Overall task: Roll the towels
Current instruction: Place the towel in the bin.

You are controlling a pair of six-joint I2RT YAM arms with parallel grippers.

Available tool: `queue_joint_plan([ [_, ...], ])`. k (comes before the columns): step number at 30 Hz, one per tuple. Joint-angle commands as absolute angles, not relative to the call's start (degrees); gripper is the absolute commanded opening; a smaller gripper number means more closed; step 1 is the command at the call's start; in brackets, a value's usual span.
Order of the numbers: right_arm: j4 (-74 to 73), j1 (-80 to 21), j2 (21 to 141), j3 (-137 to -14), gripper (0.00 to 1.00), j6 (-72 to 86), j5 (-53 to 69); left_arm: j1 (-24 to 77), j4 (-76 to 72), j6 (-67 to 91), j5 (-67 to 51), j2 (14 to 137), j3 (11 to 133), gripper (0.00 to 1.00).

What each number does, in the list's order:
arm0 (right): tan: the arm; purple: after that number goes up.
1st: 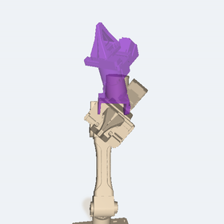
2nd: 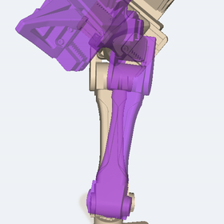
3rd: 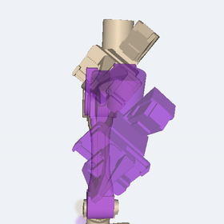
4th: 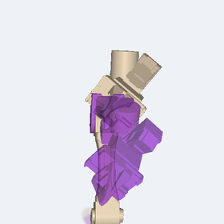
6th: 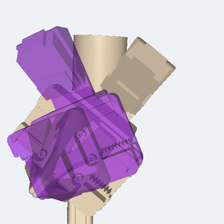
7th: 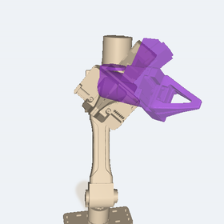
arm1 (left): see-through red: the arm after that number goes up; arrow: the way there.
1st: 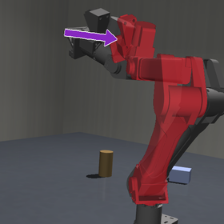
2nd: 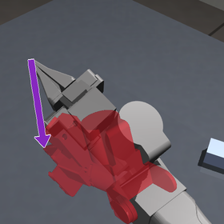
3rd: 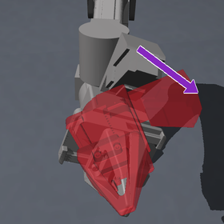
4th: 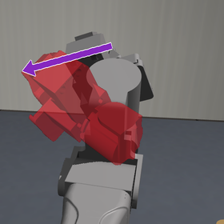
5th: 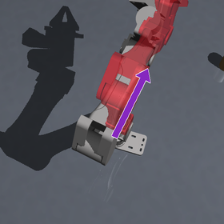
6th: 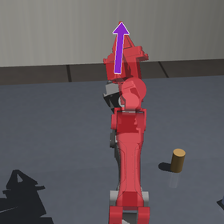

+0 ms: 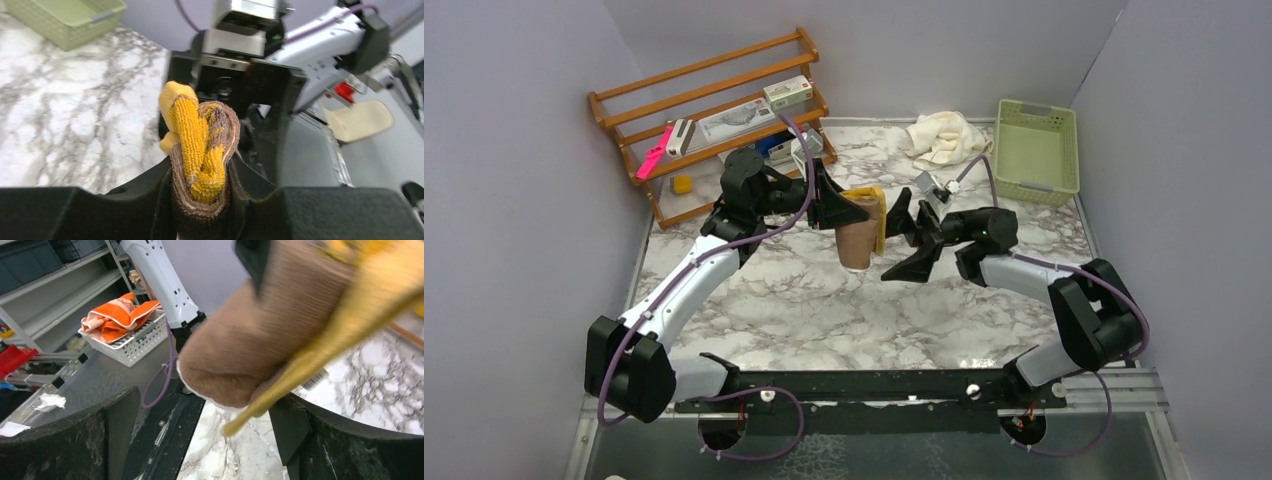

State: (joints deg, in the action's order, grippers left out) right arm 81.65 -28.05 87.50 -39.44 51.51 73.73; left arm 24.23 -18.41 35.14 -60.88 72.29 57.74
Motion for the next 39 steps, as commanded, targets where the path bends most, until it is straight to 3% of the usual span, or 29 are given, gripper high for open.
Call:
queue_joint_plan([
  [1, 76.99, -28.95, 81.51, -38.91, 0.97, 40.67, 70.96, 24.30, -14.56, 28.61, -48.39, 70.21, 57.64, 0.00],
  [5, 62.08, -29.64, 78.63, -40.74, 0.96, 32.36, 67.90, 24.43, -11.95, 26.75, -40.79, 68.21, 56.59, 0.00],
  [23, 35.27, -33.38, 83.79, -51.24, 0.89, 23.76, 56.47, 35.23, -10.99, 25.98, -8.78, 62.40, 49.94, 0.00],
  [39, 23.82, -39.86, 86.18, -55.61, 0.78, 15.00, 40.96, 37.04, -5.92, 42.33, 13.29, 62.35, 47.23, 0.00],
])
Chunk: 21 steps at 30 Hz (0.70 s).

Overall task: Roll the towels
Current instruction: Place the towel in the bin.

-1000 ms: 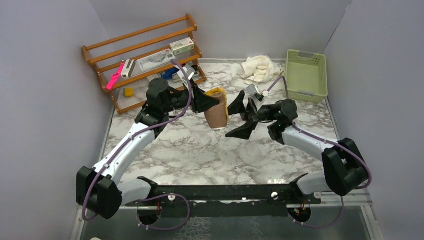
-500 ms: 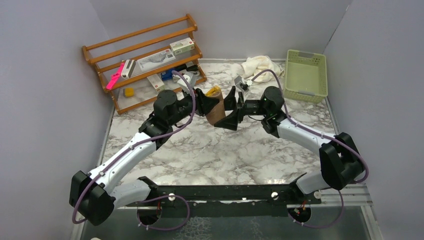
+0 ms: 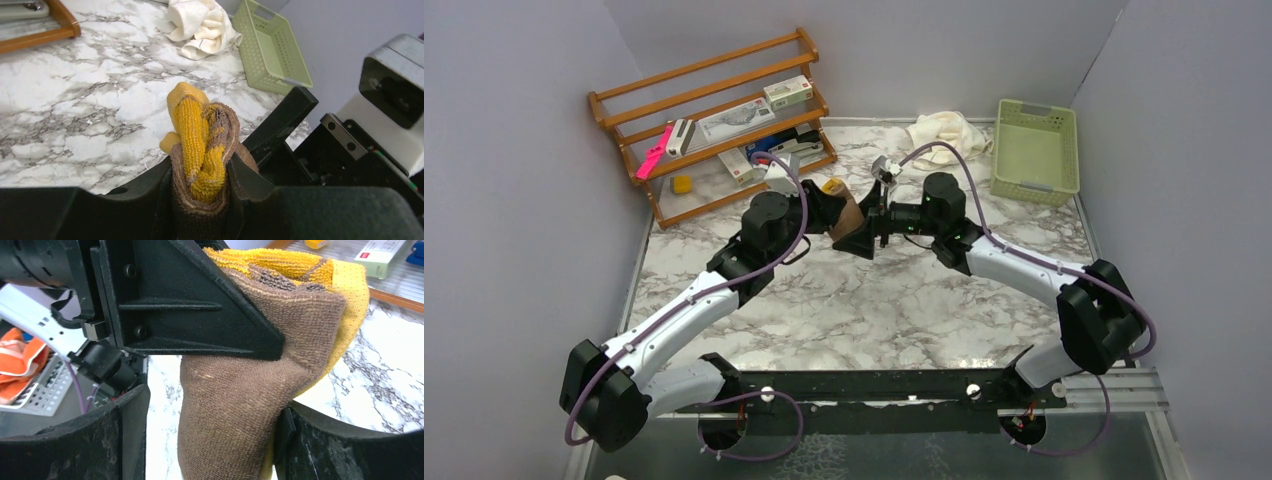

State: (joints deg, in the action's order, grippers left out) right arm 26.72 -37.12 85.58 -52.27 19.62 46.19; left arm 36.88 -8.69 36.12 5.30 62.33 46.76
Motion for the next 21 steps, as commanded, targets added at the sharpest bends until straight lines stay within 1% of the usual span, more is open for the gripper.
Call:
queue_joint_plan([
  [1, 23.08, -40.40, 86.56, -55.90, 0.78, 14.27, 40.20, 37.01, -5.29, 43.19, 13.61, 62.78, 47.65, 0.00],
  [6, 20.05, -43.33, 87.62, -56.86, 0.76, 10.16, 36.78, 37.20, -4.71, 45.39, 13.55, 64.74, 49.46, 0.00],
  [14, 17.59, -47.04, 88.76, -57.39, 0.74, 5.09, 27.80, 37.42, -1.95, 50.80, 13.28, 67.04, 52.16, 0.00],
  [21, 17.24, -49.15, 91.20, -57.29, 0.62, 3.61, 19.11, 37.44, 2.32, 56.93, 13.71, 67.89, 53.76, 0.00],
])
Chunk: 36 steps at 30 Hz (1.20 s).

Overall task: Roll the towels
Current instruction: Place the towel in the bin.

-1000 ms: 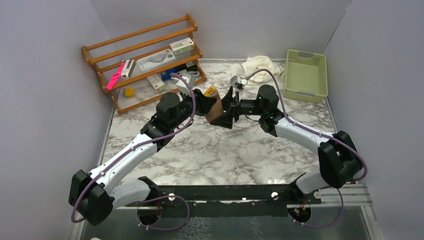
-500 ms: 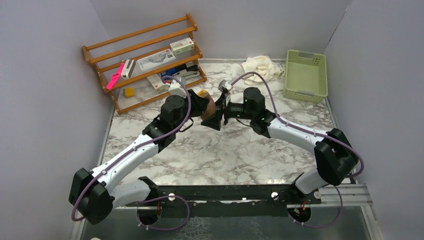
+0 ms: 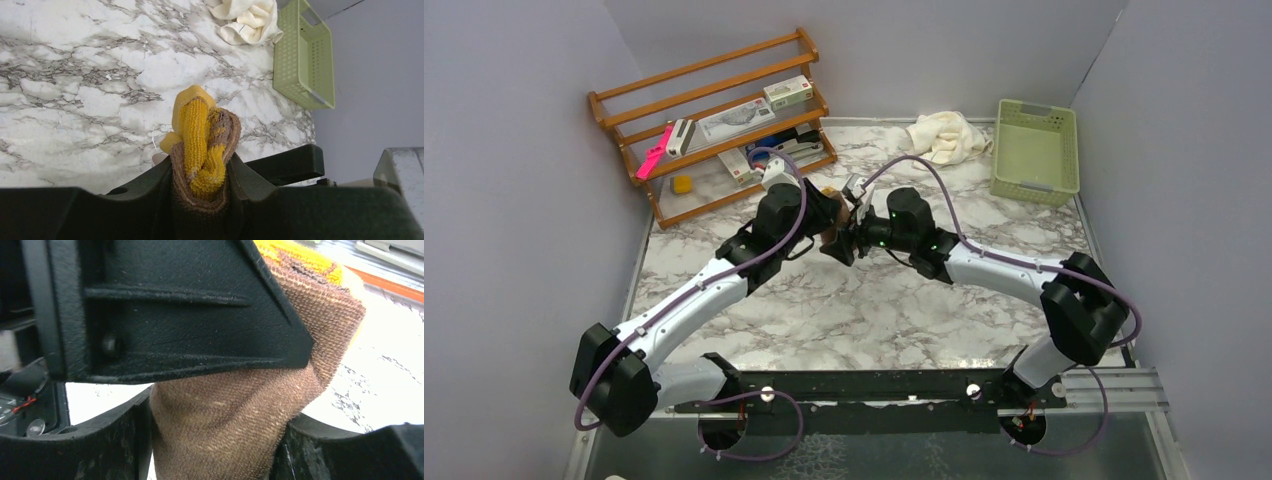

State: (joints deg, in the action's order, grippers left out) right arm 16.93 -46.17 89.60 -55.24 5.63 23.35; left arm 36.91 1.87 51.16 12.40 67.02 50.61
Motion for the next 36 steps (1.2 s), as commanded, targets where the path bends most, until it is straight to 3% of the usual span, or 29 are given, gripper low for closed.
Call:
queue_joint_plan([
  [1, 17.11, -49.33, 91.49, -57.35, 0.58, 3.79, 17.79, 37.44, 2.72, 57.51, 13.73, 68.00, 53.86, 0.00],
  [12, 13.77, -49.44, 92.55, -58.46, 0.17, 5.13, 13.11, 37.23, 6.39, 56.35, 17.64, 66.09, 55.85, 0.00],
  [13, 13.61, -49.41, 92.41, -58.37, 0.11, 5.32, 13.05, 37.07, 6.60, 55.83, 17.88, 65.91, 56.09, 0.07],
  [15, 12.86, -49.42, 91.83, -58.20, 0.01, 5.35, 12.26, 36.48, 6.91, 54.60, 17.93, 65.39, 56.45, 0.35],
  [17, 11.97, -49.40, 90.76, -57.62, 0.01, 5.72, 10.99, 35.16, 7.54, 53.17, 17.93, 64.60, 56.78, 0.63],
  [20, 10.68, -47.79, 88.70, -56.65, 0.01, 7.70, 11.29, 30.87, 8.86, 51.93, 16.46, 63.21, 57.41, 0.96],
  [26, 4.57, -37.71, 85.32, -55.92, 0.01, 10.40, 16.68, 17.87, 10.59, 48.44, 5.69, 62.46, 60.01, 0.99],
  [31, 2.22, -19.34, 83.38, -56.54, 0.01, 16.22, 25.52, 9.47, 12.50, 44.07, -10.78, 67.62, 63.94, 0.99],
  [36, -0.36, -5.15, 84.60, -61.69, 0.01, 30.73, 18.38, 6.93, 10.98, 42.72, -20.75, 71.70, 62.74, 0.99],
])
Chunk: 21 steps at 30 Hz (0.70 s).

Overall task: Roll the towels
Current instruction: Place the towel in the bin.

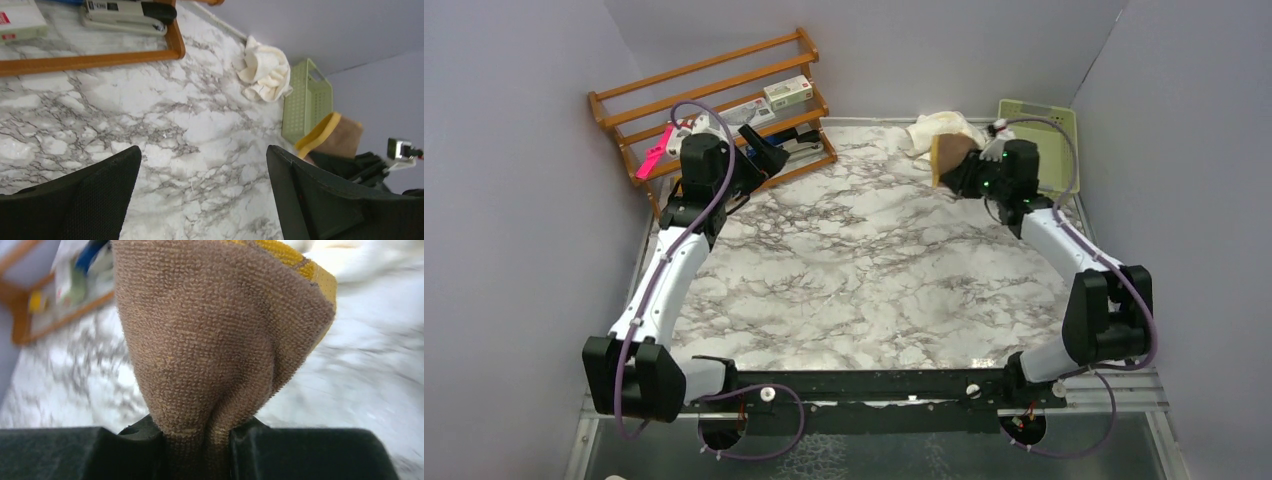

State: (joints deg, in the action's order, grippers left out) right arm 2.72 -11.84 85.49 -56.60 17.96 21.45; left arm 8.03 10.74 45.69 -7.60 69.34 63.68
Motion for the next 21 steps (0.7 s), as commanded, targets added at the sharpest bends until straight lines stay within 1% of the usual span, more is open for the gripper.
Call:
queue_joint_plan([
  [1, -1.38, -3.41, 85.41, -63.28, 0.01, 34.26, 15.54, 6.80, 10.30, 42.86, -21.46, 71.53, 61.94, 0.99],
  [3, -2.95, -0.46, 87.47, -66.59, 0.01, 40.86, 10.47, 6.68, 9.42, 42.93, -22.67, 71.31, 60.73, 0.99],
  [7, -1.80, 4.76, 91.89, -70.09, 0.01, 55.82, 5.36, 6.68, 8.47, 42.83, -25.54, 71.52, 59.52, 0.99],
  [10, -1.40, 6.86, 96.47, -71.58, 0.01, 67.87, 0.55, 6.66, 8.54, 42.06, -27.13, 72.07, 59.07, 0.99],
  [12, -4.98, 7.42, 101.04, -74.61, 0.01, 74.80, -3.23, 6.60, 8.70, 41.32, -27.74, 72.73, 58.91, 0.99],
  [14, -7.58, 7.56, 105.52, -77.61, 0.01, 79.21, -6.65, 6.55, 8.75, 40.93, -28.04, 73.56, 59.03, 0.99],
  [18, -7.36, 7.62, 113.65, -83.31, 0.01, 84.09, -12.13, 6.59, 9.13, 40.08, -28.33, 75.82, 59.95, 0.99],
  [21, -9.06, 8.14, 119.96, -90.03, 0.01, 86.89, -14.32, 6.59, 9.25, 39.25, -28.42, 77.87, 61.34, 0.99],
])
